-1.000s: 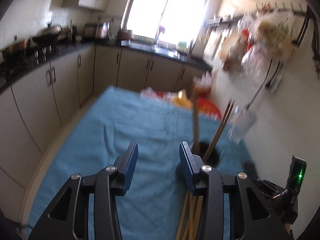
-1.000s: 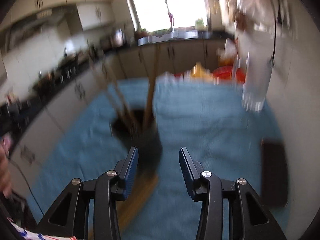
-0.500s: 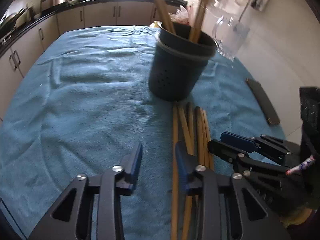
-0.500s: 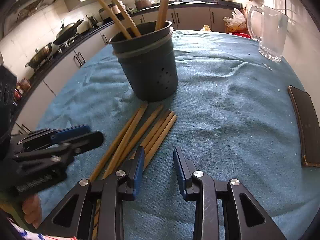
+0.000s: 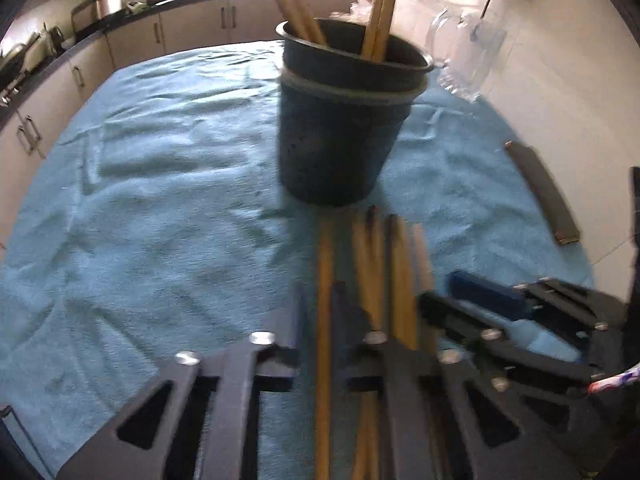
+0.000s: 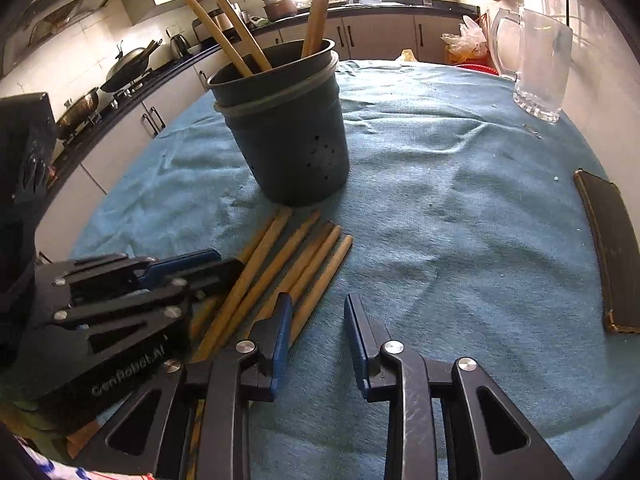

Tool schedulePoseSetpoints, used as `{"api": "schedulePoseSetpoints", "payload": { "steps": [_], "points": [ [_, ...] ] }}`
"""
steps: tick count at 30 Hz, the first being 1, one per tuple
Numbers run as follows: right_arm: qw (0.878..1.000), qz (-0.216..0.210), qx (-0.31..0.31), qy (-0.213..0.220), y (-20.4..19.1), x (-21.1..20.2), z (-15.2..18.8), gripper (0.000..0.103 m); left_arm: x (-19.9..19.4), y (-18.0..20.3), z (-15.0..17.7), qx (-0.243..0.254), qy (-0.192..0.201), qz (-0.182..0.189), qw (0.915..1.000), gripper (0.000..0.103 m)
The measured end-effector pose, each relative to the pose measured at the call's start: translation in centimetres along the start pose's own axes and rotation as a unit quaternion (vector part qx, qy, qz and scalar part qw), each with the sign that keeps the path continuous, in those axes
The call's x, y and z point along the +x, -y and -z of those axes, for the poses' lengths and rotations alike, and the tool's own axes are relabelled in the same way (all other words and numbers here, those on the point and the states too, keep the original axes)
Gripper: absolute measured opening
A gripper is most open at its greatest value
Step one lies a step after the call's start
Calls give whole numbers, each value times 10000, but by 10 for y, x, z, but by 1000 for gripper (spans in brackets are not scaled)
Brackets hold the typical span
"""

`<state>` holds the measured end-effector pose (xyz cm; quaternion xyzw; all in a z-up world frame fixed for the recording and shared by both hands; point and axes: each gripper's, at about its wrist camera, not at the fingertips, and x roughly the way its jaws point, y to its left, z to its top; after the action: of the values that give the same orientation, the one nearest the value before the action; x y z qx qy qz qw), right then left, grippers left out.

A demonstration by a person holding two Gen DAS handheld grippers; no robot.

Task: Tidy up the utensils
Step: 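Close the left gripper on a chopstick while the right gripper grasps another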

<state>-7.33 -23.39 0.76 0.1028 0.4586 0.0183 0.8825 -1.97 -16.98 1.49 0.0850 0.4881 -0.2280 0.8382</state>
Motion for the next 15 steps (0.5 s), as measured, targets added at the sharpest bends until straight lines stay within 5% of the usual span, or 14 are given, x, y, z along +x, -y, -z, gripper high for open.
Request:
{"api": "schedulePoseSetpoints", "payload": {
  "steps": [7, 15],
  "points": [
    [9985, 532, 10, -118, 39, -19, 13, 27, -10, -35, 10, -401, -90, 13, 9992, 7],
    [9975, 449, 449, -293, 75, -28, 10, 27, -17, -54, 9, -593, -282, 244, 9975, 7]
  ]
}}
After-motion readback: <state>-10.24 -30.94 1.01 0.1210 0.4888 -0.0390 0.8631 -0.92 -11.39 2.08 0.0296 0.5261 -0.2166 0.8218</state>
